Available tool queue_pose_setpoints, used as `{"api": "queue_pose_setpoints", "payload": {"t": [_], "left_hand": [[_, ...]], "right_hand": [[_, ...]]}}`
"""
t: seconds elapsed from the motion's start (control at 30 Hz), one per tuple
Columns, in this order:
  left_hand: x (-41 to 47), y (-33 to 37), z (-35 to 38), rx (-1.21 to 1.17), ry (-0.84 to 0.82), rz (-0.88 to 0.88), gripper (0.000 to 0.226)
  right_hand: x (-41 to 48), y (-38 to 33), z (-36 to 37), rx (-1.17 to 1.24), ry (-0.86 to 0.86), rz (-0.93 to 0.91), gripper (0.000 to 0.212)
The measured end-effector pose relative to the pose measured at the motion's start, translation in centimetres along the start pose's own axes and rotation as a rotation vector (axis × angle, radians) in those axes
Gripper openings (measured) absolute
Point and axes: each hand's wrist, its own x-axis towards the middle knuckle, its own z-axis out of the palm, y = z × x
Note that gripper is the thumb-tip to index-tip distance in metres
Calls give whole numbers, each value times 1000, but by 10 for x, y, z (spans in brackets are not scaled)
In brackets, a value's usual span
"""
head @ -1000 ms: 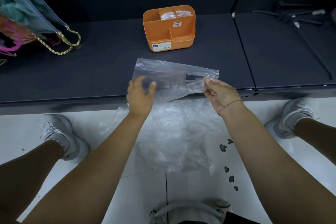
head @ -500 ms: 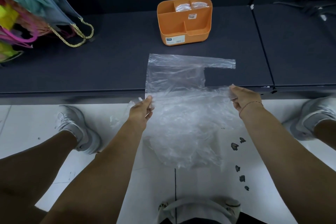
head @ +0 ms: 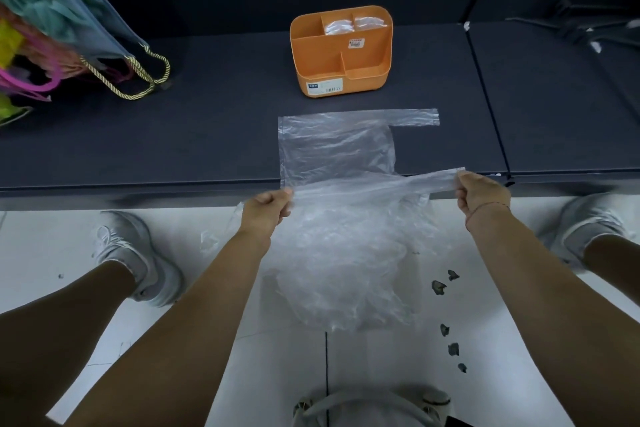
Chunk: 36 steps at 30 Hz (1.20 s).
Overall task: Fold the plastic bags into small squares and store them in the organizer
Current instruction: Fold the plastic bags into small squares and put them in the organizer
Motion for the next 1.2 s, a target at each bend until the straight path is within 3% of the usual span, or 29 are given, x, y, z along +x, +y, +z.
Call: {"api": "queue_pose_setpoints", "payload": {"t": [0.2,0.27,0.3,0.37,0.47,0.53,0.63,0.77,0.9,1.2], "left_hand": [[9,24,7,60,62,123,31],[16,26,7,155,82,164,36],[19,27,7,244,102,186,39],[24,29,6,514,198,263,35],[32,33,8,750,456,535,30],[42,38,16,806,447,746,31],[59,50,34,966,198,840,45],[82,56,51,1185,9,801,55],[101,48,52,1304,59,733,64],[111,50,44,1306,124,672,70]], "right_hand": [[13,-7,13,-141,-34,-12,20],[9,-12,20,-407,-7,-48,32],[5,-15,23,-568,51,-104,33],[-3,-19,31,-652,200,-256,11],[-15,-22,56,-652,356,-585,31],[-28,-20,88,-688,209,-839,34],[-46,-5,141,-882,-152,-951,48],[-45,7,189,-1209,-384,-952,56],[-22,11,198,-1394,-396,-908,62],[58,-16,108,-1490,-61,-795,73]]}}
